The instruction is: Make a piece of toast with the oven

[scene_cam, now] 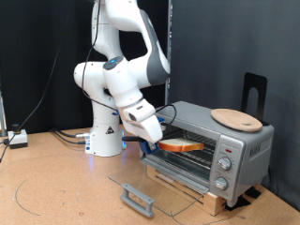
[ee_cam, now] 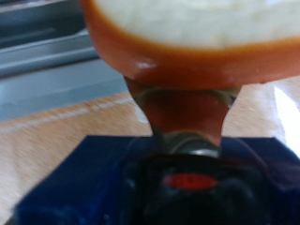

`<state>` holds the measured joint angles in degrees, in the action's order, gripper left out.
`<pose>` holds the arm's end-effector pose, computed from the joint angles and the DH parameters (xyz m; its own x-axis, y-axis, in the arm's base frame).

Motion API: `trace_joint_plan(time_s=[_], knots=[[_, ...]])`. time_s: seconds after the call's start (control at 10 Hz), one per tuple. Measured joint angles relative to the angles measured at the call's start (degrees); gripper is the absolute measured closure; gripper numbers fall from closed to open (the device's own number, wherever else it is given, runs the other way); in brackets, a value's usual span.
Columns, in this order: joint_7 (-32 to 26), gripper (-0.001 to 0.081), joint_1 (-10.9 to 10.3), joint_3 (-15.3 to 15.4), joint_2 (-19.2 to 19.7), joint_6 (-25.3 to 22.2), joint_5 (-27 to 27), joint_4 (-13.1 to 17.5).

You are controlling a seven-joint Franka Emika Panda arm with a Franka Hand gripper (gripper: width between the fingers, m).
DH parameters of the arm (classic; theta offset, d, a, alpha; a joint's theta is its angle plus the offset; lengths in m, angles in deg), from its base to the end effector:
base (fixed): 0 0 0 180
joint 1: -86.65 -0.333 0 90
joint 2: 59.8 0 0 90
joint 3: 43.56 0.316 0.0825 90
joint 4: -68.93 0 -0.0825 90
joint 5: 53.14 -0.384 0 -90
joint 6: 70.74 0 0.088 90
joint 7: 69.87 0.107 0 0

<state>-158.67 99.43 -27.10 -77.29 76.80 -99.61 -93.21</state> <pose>0.3620 0.0024 0.2852 0.5752 0.7389 0.3510 0.8023 -0.5933 -0.0656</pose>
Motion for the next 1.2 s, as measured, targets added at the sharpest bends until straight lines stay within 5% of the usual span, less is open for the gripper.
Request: trace_joint_plan(time_s=[0.3,0.6,1.2], knots=[[4.8,0.0397,0.5,5.4,-1.3,5.5,5.4,-1.0],[5.9,0.0397,0.7,7.6,-1.4,7.5,7.2,-1.6],[-0.9,0.0397,2.3,4.4,-1.4,8.5,7.2,-2.0]])
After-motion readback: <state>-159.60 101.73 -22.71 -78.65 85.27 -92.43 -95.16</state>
